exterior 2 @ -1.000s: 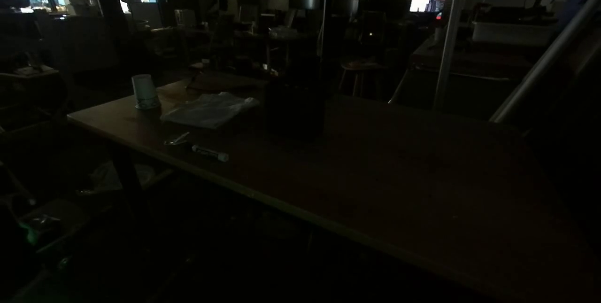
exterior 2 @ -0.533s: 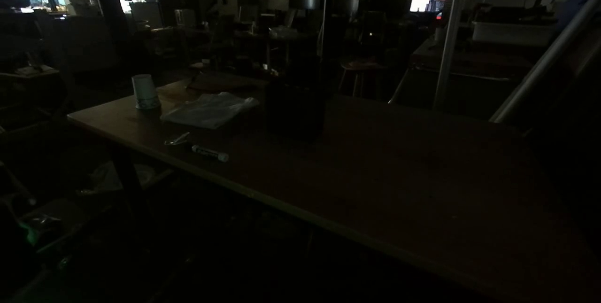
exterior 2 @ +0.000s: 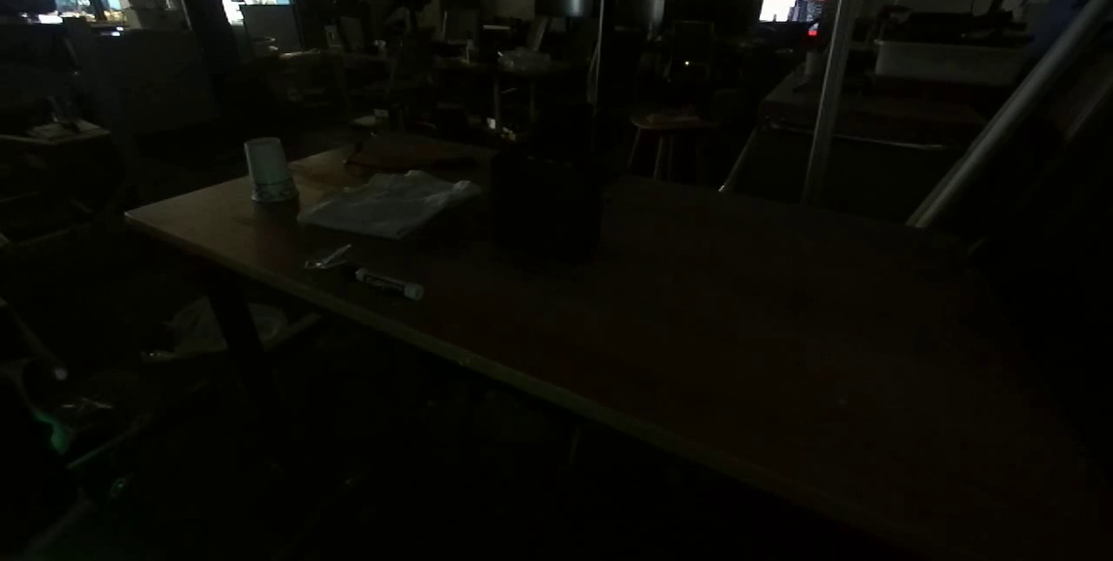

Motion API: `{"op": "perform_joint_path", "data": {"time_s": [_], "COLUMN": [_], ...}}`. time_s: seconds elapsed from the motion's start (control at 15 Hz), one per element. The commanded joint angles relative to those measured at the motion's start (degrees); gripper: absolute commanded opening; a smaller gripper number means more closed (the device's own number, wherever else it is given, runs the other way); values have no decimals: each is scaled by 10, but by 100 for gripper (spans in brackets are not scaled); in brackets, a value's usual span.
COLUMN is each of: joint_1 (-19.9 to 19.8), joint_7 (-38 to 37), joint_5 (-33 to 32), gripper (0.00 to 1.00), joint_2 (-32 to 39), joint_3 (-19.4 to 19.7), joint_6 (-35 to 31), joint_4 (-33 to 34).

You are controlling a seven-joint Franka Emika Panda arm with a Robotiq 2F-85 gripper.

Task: Put the towel inside the black box

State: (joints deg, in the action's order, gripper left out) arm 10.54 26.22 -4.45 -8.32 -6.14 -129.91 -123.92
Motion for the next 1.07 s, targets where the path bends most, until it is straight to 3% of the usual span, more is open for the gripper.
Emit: {"op": "perform_joint_path", "data": {"time_s": [0.0,0.33,1.0], "joint_1": [-4,-14,-34], "joint_7": [8,3,15], "joint_5": [-43,-77,-27], "gripper": [100,100,100], "joint_2": [94,219,385], "joint_3": [-11,-11,-50], "joint_6": [-41,-92,-85], "joint_4": [53,101,161]}}
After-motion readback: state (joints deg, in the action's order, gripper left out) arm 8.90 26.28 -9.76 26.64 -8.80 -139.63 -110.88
